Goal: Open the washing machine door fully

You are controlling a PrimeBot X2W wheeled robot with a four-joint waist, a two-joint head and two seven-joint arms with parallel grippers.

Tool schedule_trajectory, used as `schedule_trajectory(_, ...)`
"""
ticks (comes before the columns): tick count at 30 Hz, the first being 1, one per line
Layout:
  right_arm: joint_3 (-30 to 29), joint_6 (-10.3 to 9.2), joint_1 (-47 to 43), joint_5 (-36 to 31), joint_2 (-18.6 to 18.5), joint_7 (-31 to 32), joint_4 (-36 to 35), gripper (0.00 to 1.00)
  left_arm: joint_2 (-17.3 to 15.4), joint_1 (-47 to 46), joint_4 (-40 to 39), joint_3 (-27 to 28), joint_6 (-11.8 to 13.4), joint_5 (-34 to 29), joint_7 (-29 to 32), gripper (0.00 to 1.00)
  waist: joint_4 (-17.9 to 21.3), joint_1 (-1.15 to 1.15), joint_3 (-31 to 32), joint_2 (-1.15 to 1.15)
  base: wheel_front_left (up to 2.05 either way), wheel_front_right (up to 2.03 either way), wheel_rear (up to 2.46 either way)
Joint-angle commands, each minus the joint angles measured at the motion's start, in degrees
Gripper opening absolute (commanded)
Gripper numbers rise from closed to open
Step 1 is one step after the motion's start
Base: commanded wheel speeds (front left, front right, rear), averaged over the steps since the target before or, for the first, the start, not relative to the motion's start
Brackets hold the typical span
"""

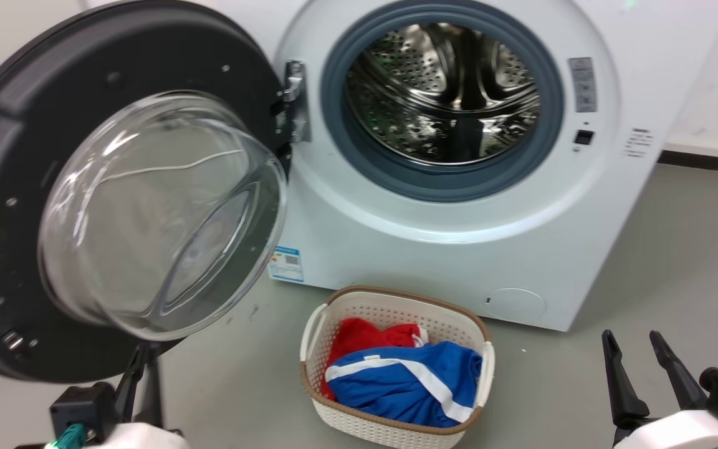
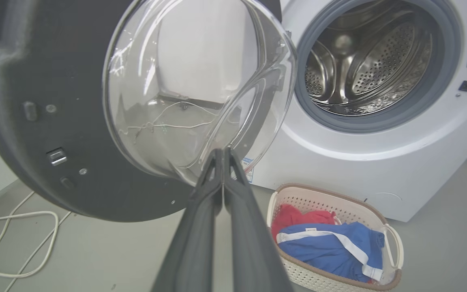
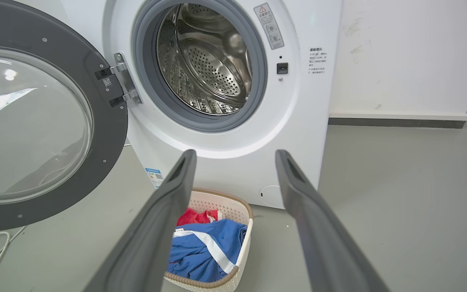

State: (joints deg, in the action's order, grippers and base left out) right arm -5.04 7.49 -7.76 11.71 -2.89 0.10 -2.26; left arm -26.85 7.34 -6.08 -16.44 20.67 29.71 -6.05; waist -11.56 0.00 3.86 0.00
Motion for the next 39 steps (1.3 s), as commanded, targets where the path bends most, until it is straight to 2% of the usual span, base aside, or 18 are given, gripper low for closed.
schedule_trajectory(1,0.20,0.01,-0.63,-0.21,0.04,0.25,-0.37,1.00,0.12,-1.44,0.17,-0.69,-0.41,-0.72,0.18,1.00,1.98,0.00,0.28,0.00,0.00,0.00,0.00)
schedule_trajectory(11,0.62,0.01,0.50,-2.86,0.04,1.84,-1.70,1.00,1.60,-7.77,5.24,-4.97,-3.52,-2.60,-0.13,1.00,9.88,0.00,0.04,0.00,0.00,0.00,0.00)
schedule_trajectory(20,1.61,0.01,1.52,-4.93,0.05,3.53,-2.44,1.00,2.73,-8.89,9.44,-6.07,-4.19,-2.32,-1.41,1.00,15.17,0.00,-0.52,0.00,0.00,0.00,0.00)
schedule_trajectory(39,1.82,0.01,2.35,-4.88,0.05,3.16,-1.88,1.00,3.02,-9.51,10.74,-6.19,-4.46,-1.27,-2.36,1.00,15.38,0.00,-1.08,0.00,0.00,0.00,0.00)
